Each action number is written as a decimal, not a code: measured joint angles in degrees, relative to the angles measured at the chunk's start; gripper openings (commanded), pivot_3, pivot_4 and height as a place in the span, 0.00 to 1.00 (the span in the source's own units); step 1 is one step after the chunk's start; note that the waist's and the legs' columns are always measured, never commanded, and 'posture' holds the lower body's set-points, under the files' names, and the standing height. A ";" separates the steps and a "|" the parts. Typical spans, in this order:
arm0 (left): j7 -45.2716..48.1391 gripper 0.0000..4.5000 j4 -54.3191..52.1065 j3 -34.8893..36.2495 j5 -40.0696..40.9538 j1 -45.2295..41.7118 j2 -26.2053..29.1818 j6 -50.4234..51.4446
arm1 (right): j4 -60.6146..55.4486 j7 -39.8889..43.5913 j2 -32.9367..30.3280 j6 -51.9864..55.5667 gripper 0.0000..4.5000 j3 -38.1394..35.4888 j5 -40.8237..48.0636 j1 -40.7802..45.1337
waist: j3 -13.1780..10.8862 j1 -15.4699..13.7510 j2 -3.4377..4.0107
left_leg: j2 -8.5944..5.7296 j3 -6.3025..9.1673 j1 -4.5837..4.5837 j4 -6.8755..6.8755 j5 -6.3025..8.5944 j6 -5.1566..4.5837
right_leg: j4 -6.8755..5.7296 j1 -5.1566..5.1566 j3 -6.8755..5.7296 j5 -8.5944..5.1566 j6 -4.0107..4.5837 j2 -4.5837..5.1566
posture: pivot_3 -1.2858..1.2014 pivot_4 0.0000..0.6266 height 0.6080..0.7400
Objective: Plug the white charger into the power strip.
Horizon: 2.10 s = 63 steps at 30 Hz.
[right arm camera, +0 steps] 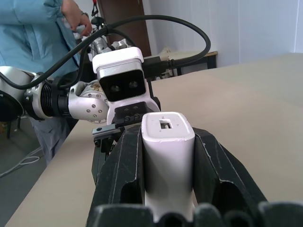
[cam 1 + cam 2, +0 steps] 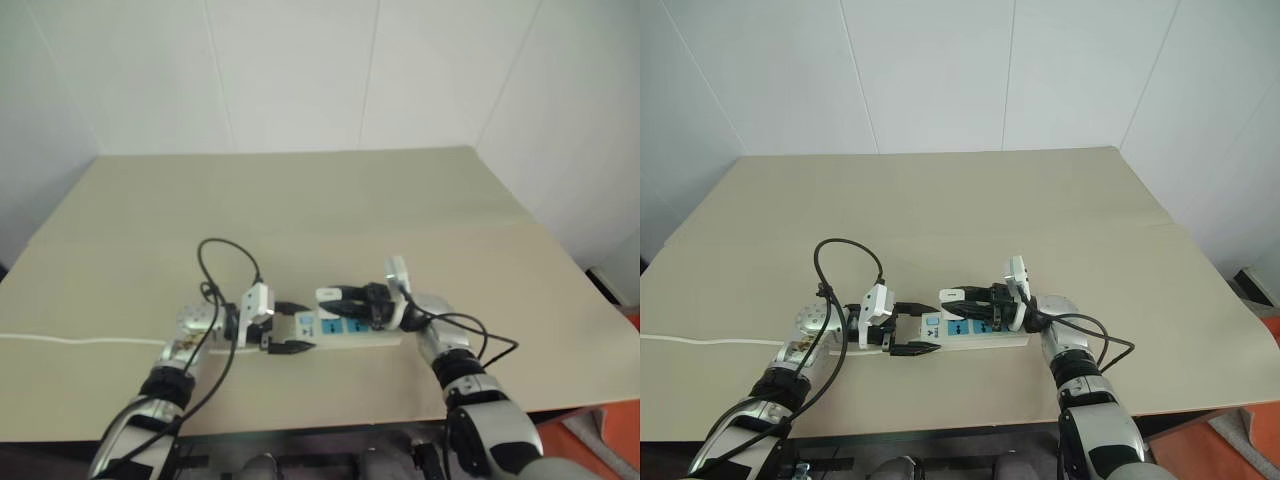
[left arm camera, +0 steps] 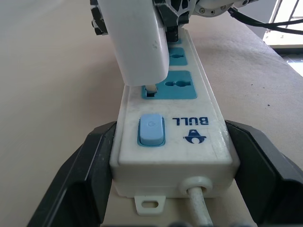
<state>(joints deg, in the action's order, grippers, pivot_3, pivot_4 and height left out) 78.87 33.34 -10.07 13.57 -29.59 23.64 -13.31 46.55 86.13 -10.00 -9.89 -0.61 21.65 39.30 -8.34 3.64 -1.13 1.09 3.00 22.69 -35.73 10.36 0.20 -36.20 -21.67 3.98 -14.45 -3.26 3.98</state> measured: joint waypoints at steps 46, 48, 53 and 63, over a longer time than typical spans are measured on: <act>-1.09 0.72 -0.98 -0.27 -0.21 1.10 1.13 2.04 | 9.96 -0.13 -1.06 -12.53 0.24 2.68 -4.57 1.99 | 0.48 0.18 -0.54 | 0.13 0.01 -1.27 0.69 0.02 0.03 | 0.11 0.90 0.01 -0.45 -0.02 -0.11 | 0.52 0.24 1.00; -1.20 0.72 -0.98 -0.41 -0.22 1.11 1.13 2.08 | 10.26 -0.13 -1.19 -13.27 0.24 2.93 -4.62 1.97 | 0.48 0.16 -0.54 | 0.12 0.01 -1.38 0.73 0.02 0.04 | 0.15 1.04 0.01 -0.49 -0.02 -0.10 | 0.52 0.24 1.00; -1.32 0.72 -1.02 -0.66 -0.21 1.10 1.14 2.10 | 10.44 -0.43 -1.98 -15.29 0.24 4.36 -5.04 1.91 | 0.51 0.13 -0.57 | 0.13 0.03 -1.47 0.79 0.03 0.05 | 0.16 1.10 0.00 -0.53 0.02 -0.09 | 0.52 0.24 1.00; -1.46 0.72 -0.93 -0.68 -0.33 1.37 1.77 2.50 | 11.36 -2.07 -1.98 -15.79 0.24 6.37 -5.09 2.06 | 0.78 0.32 -0.54 | 0.31 0.01 -1.68 0.90 0.03 0.06 | 0.15 1.28 0.00 -0.82 0.41 -0.21 | 0.52 0.24 1.00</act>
<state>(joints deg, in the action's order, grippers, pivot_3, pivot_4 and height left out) 77.40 32.40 -10.75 13.24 -28.23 25.41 -10.81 57.91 84.06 -11.98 -25.68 5.76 16.56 41.36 -7.55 3.97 -1.67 1.39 3.01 21.01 -34.83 10.40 0.26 -36.05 -20.39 3.98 -15.27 -2.85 3.76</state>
